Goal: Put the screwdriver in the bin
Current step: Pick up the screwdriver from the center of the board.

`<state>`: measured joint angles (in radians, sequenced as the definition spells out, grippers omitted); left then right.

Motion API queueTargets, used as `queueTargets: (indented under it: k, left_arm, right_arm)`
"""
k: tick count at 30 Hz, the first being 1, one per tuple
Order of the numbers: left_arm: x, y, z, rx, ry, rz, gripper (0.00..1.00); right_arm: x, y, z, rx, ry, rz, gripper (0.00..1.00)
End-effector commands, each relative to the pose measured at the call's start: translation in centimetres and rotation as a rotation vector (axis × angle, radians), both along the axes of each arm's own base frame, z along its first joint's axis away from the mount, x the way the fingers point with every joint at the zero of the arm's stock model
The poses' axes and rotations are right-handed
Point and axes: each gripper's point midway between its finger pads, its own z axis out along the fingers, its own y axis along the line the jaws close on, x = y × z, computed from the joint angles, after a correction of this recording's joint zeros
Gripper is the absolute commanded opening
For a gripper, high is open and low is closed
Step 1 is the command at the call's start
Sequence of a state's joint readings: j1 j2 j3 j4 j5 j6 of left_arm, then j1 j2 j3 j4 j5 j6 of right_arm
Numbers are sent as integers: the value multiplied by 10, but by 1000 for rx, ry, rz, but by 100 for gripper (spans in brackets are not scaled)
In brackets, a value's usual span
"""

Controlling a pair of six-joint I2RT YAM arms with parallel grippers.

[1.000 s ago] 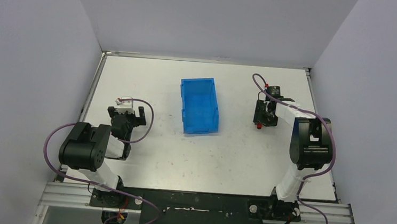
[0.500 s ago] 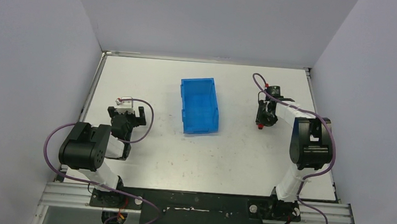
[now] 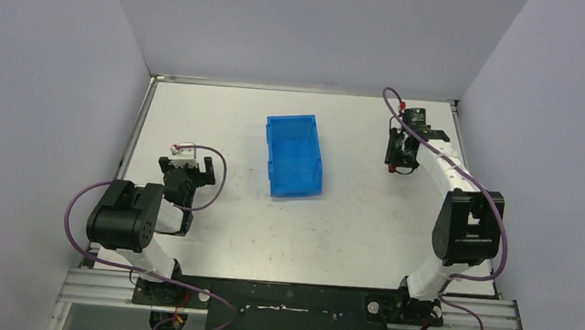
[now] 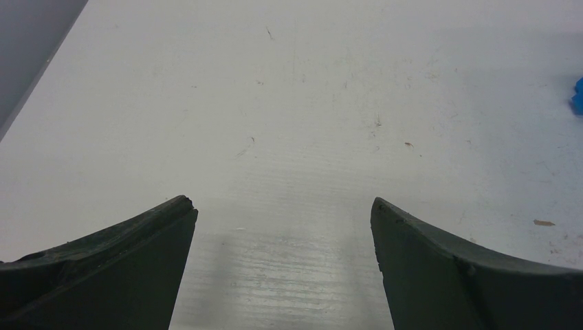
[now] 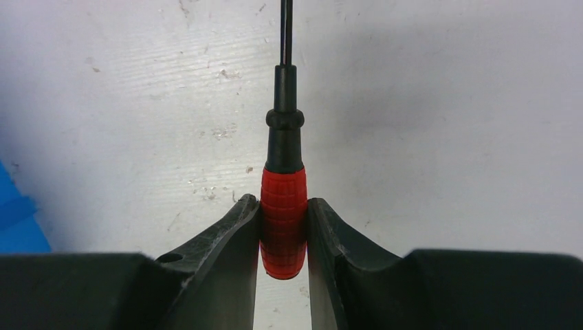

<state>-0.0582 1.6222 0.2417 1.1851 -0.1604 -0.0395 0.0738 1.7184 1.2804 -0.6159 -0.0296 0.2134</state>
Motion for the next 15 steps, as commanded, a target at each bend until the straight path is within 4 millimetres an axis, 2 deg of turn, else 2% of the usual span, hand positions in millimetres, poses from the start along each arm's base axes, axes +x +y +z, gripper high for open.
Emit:
queueTargets:
  k: [1, 7, 15]
  left_arm:
    - [7, -1, 14, 5, -47, 0, 97]
    - [7, -1, 14, 5, -47, -1, 97]
    - [6, -1, 14, 5, -46, -1, 97]
  right_arm:
    - [3, -3, 60, -20, -113, 1, 5]
    - [-1, -3, 97, -12, -172, -1, 6]
    - [-6, 0, 124, -4, -209, 9, 7]
